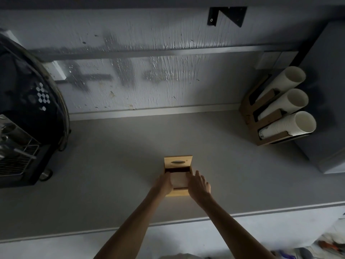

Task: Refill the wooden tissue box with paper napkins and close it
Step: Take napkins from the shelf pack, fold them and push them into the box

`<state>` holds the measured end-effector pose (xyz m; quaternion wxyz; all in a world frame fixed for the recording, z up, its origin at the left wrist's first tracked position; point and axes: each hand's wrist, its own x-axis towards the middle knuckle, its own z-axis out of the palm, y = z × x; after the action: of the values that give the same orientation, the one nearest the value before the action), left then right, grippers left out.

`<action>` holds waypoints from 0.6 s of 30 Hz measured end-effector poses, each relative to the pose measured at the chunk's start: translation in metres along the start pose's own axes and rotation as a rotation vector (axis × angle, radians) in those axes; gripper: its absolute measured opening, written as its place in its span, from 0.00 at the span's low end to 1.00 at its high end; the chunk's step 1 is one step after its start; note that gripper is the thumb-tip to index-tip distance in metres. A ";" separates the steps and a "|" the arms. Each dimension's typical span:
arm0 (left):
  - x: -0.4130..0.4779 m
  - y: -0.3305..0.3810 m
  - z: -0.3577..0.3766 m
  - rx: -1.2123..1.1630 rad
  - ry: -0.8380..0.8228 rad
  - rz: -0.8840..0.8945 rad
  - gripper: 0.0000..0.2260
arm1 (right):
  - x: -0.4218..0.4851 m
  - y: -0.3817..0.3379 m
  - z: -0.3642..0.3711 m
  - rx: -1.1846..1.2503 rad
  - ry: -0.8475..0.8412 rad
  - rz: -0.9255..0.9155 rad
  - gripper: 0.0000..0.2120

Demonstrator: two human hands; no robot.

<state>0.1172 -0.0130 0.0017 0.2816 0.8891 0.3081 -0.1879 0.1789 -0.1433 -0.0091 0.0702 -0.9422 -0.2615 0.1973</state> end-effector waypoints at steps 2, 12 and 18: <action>-0.003 -0.005 -0.004 -0.031 -0.022 0.007 0.24 | -0.002 0.007 -0.002 0.082 0.015 -0.032 0.20; -0.011 -0.009 0.020 0.082 -0.036 0.147 0.30 | -0.014 -0.002 0.021 0.040 0.095 -0.181 0.23; -0.021 -0.020 0.028 0.152 0.070 0.008 0.31 | -0.019 0.011 0.039 -0.103 0.143 -0.053 0.32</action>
<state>0.0842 -0.0266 -0.0173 0.2031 0.9151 0.2991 -0.1787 0.1535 -0.1613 -0.0407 0.0454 -0.9490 -0.2904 0.1140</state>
